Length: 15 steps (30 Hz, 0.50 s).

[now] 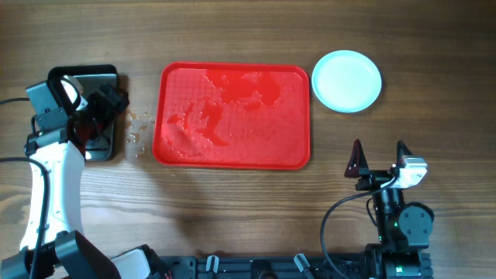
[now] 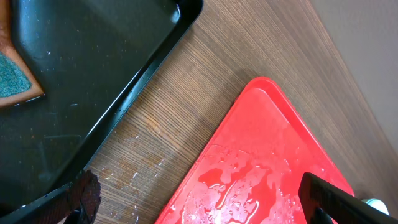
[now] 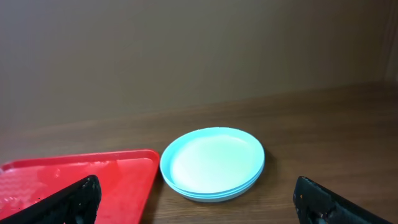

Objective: Clean dirty plates on tray and stack at the side

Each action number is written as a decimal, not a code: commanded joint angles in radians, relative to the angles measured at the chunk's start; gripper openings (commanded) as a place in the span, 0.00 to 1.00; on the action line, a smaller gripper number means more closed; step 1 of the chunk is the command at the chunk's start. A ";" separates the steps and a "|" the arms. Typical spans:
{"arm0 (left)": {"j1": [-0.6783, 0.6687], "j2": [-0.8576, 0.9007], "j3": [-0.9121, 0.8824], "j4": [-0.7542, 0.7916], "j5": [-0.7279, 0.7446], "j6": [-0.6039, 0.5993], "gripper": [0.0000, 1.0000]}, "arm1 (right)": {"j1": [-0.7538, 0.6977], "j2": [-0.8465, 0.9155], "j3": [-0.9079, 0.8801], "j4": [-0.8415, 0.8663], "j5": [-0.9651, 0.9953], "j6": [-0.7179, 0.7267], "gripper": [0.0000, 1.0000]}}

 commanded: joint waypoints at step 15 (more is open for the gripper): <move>-0.002 0.009 -0.005 0.003 0.015 0.001 1.00 | -0.005 -0.016 -0.002 0.003 -0.019 -0.188 1.00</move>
